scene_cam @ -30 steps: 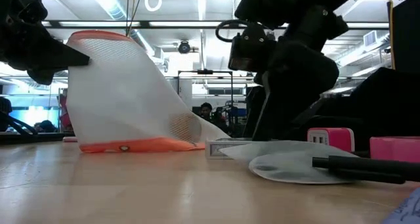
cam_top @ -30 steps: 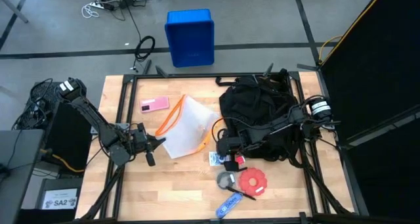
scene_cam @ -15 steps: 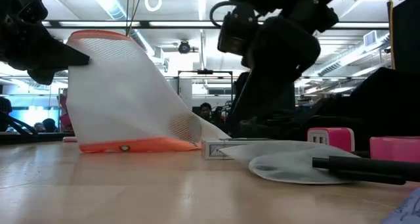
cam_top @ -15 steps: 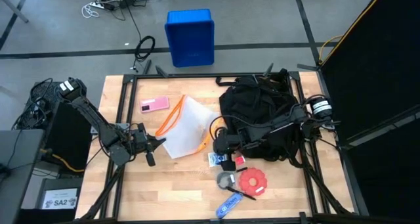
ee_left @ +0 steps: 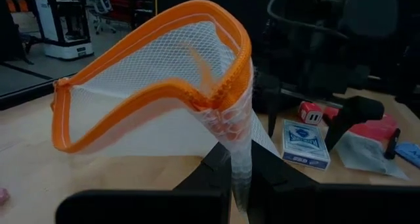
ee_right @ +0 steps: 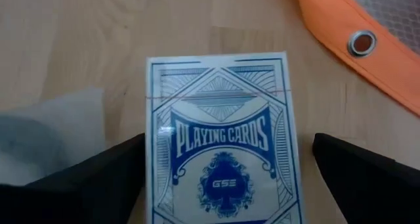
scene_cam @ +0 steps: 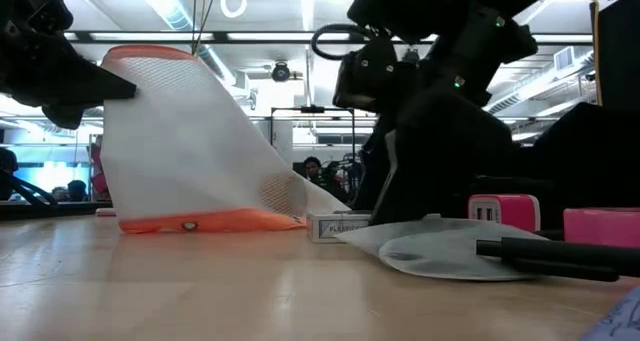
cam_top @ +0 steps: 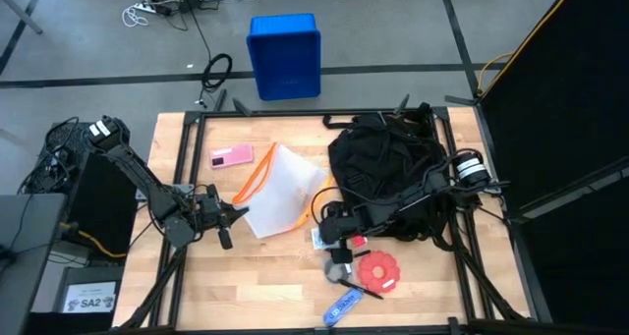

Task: Unpack backpack
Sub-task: Put the deck of cards into the zip bag

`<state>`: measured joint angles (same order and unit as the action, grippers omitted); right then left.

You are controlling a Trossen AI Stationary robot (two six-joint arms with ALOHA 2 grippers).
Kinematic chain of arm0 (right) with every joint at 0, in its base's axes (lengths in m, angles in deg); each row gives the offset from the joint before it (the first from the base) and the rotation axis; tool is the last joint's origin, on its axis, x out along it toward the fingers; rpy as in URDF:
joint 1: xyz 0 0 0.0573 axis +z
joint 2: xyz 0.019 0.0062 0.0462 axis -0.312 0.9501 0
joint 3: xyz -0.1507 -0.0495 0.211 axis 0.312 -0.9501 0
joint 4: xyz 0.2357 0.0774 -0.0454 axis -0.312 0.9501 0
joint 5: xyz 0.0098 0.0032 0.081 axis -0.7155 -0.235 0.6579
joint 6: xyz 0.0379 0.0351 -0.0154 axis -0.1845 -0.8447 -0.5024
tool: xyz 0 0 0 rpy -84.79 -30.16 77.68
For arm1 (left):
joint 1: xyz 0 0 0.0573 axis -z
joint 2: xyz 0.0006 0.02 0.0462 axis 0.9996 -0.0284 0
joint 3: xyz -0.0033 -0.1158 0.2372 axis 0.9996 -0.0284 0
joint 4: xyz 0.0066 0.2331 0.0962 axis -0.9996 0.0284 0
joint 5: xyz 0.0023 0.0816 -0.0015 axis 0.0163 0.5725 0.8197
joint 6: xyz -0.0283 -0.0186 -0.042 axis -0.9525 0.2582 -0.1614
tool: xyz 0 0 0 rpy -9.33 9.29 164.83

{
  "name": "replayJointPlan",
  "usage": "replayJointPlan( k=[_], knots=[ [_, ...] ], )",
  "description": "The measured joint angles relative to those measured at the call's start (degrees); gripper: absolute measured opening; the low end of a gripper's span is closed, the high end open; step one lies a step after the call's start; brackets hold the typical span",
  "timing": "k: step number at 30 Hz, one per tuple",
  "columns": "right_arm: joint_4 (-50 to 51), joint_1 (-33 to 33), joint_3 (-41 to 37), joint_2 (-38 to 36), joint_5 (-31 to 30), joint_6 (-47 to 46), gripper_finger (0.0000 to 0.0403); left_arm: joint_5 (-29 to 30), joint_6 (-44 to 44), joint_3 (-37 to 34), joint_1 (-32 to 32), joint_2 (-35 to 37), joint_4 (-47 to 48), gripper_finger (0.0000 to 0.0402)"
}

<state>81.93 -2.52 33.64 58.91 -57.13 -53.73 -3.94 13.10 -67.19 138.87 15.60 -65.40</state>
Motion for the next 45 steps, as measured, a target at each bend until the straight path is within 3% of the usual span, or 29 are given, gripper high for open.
replayJointPlan(
  k=[4, 9, 19, 29, 35, 45],
  knots=[
    [0.1, -1.3, 0.0, 0.0, 0.9, -1.1, 0.0366, -0.2, 0.0, 0.0, 0.0, 0.0, 0.0, 0.0],
    [0.7, -2.1, 0.2, -0.8, 1.3, 0.6, 0.027, -0.2, 1.4, 0.0, 0.0, 0.0, -0.3, 0.0],
    [8.8, -2.9, 9.1, -1.2, 1.8, 4.8, 0.0271, -1.2, 10.5, 0.0, 0.0, 0.0, -1.2, 0.0],
    [21.2, -2.7, 29.6, -1.9, -4.5, 14.9, 0.0271, -1.2, 22.3, 0.2, 0.0, -1.7, -4.0, 0.0],
    [22.5, -2.9, 41.3, -1.9, -4.9, 20.4, 0.0271, -1.2, 34.4, 5.7, 0.0, -6.3, -4.6, 0.0],
    [20.6, -5.3, 50.9, -2.1, 7.3, 21.2, 0.0271, -2.1, 46.9, 17.3, 0.0, -19.3, -3.9, 0.0]
  ],
)
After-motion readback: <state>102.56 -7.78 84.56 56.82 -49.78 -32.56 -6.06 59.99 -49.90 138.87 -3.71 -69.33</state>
